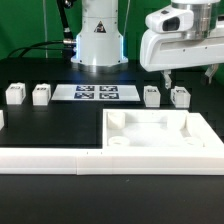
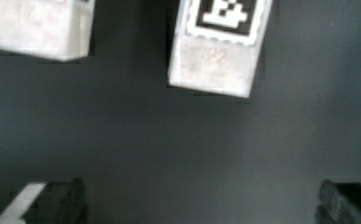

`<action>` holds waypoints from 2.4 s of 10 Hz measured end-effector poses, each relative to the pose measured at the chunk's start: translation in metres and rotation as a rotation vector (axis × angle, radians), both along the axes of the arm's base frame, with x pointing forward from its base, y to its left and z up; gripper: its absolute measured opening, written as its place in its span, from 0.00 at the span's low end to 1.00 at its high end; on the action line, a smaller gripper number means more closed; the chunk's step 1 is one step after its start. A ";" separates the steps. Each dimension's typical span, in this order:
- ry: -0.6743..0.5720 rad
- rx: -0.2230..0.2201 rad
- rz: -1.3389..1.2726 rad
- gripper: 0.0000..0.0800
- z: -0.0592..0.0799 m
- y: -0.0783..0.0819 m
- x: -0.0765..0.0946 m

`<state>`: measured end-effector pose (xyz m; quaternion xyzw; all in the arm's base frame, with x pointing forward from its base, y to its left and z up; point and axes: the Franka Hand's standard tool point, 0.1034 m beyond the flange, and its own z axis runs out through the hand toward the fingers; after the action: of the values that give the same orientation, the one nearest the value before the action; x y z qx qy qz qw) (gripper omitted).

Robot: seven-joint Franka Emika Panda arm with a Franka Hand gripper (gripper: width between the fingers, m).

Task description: Assemble square table

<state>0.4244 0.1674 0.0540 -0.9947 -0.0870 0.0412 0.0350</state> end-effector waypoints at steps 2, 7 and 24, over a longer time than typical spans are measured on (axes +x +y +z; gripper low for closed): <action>0.053 -0.014 0.001 0.81 0.000 -0.002 -0.005; 0.527 -0.086 -0.100 0.81 -0.027 0.016 -0.030; 0.965 -0.207 -0.116 0.36 -0.045 0.014 -0.070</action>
Offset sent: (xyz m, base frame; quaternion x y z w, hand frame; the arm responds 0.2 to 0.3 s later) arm -0.0175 0.0159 -0.0095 0.0072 -0.3005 0.1587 0.9405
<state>0.3549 0.1811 0.0088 -0.8635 -0.0008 0.5036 -0.0255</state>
